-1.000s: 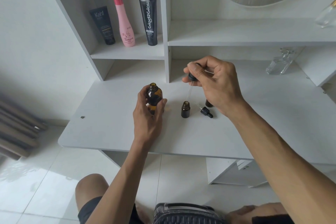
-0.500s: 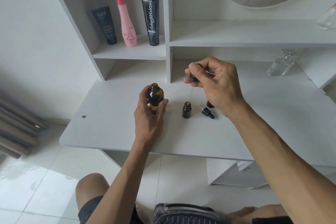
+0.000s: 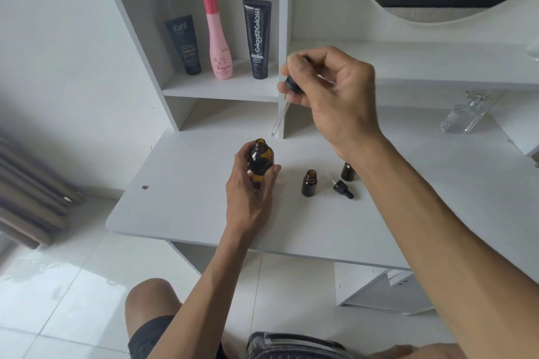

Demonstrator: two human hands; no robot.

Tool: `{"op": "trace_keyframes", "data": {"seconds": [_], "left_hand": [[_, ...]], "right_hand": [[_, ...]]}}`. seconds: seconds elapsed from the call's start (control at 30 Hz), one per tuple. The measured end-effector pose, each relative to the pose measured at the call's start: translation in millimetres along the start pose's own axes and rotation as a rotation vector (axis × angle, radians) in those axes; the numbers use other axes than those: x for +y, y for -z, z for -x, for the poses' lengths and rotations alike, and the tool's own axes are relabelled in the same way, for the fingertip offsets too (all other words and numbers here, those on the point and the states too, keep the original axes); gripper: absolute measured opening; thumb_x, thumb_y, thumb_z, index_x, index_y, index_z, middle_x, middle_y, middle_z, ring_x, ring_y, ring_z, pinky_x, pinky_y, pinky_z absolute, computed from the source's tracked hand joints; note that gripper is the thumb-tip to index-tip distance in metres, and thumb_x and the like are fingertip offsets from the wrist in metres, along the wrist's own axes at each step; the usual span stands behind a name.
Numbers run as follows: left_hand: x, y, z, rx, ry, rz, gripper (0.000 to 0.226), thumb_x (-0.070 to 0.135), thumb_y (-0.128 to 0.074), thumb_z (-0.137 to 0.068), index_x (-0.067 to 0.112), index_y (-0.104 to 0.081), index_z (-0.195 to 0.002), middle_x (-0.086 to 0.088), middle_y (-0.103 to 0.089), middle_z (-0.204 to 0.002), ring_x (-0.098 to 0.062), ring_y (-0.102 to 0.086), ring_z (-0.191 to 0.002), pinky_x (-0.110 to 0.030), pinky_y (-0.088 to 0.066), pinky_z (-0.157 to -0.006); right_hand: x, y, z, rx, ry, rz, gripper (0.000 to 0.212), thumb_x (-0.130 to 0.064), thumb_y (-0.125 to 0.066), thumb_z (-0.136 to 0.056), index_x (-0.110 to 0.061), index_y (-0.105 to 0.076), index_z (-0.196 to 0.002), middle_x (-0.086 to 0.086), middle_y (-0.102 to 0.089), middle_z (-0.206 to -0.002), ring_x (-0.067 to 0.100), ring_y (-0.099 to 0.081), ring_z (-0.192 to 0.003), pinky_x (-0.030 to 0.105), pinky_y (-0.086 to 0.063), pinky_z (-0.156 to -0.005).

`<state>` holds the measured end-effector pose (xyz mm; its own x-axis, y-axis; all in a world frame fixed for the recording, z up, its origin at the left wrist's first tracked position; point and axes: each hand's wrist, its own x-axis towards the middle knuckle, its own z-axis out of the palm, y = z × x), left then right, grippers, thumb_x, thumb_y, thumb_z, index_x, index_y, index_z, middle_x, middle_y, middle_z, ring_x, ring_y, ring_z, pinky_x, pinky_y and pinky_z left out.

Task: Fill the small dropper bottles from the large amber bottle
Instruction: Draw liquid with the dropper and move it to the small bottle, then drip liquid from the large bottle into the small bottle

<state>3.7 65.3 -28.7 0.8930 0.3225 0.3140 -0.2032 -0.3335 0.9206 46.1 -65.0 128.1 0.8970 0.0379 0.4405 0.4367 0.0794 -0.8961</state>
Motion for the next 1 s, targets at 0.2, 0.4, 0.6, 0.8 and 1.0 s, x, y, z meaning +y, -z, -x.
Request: {"op": "trace_keyframes", "data": {"seconds": [0.2,0.4,0.6,0.8,1.0], "left_hand": [[-1,-1,0,-0.013,-0.007,0.018,0.053,0.027,-0.071,-0.095,0.063,-0.042,-0.120,0.019,-0.066,-0.109,-0.019,-0.071,-0.089,-0.047,-0.059,-0.084],[-2,-1,-1,-0.013,-0.002,0.027,0.047,0.028,-0.071,-0.094,0.054,-0.045,-0.125,0.022,-0.065,-0.109,-0.018,-0.071,-0.090,-0.047,-0.059,-0.083],[-2,-1,-1,-0.015,-0.003,0.043,0.047,0.026,-0.071,-0.094,0.050,-0.046,-0.127,0.021,-0.065,-0.110,-0.017,-0.071,-0.089,-0.046,-0.059,-0.082],[-2,0,0,-0.010,0.008,0.042,0.048,0.024,-0.072,-0.095,0.043,-0.047,-0.131,0.012,-0.066,-0.113,-0.013,-0.070,-0.092,-0.042,-0.059,-0.082],[0,0,0,-0.019,0.007,0.019,0.049,0.023,-0.071,-0.096,0.037,-0.046,-0.135,0.009,-0.067,-0.118,-0.005,-0.068,-0.101,-0.040,-0.059,-0.087]], "right_hand": [[10,-20,-4,-0.079,0.004,0.075,0.011,-0.013,-0.069,-0.094,-0.003,-0.071,-0.094,0.024,-0.072,-0.090,0.026,-0.075,-0.075,0.048,-0.062,-0.076],[20,-24,-6,-0.103,-0.007,0.114,0.011,-0.016,-0.069,-0.094,-0.005,-0.071,-0.093,0.021,-0.073,-0.088,0.021,-0.076,-0.073,0.046,-0.062,-0.074],[26,-24,-9,-0.113,0.001,0.151,0.017,-0.016,-0.070,-0.093,0.000,-0.071,-0.088,0.017,-0.075,-0.084,0.017,-0.076,-0.072,0.035,-0.062,-0.066],[47,-28,1,-0.173,-0.005,0.253,0.021,-0.022,-0.072,-0.092,-0.003,-0.073,-0.083,0.010,-0.075,-0.078,0.016,-0.072,-0.069,0.035,-0.061,-0.073],[64,-26,12,-0.175,-0.068,0.316,0.020,-0.027,-0.073,-0.090,-0.009,-0.074,-0.083,0.001,-0.074,-0.077,0.015,-0.071,-0.078,0.044,-0.061,-0.076]]}}
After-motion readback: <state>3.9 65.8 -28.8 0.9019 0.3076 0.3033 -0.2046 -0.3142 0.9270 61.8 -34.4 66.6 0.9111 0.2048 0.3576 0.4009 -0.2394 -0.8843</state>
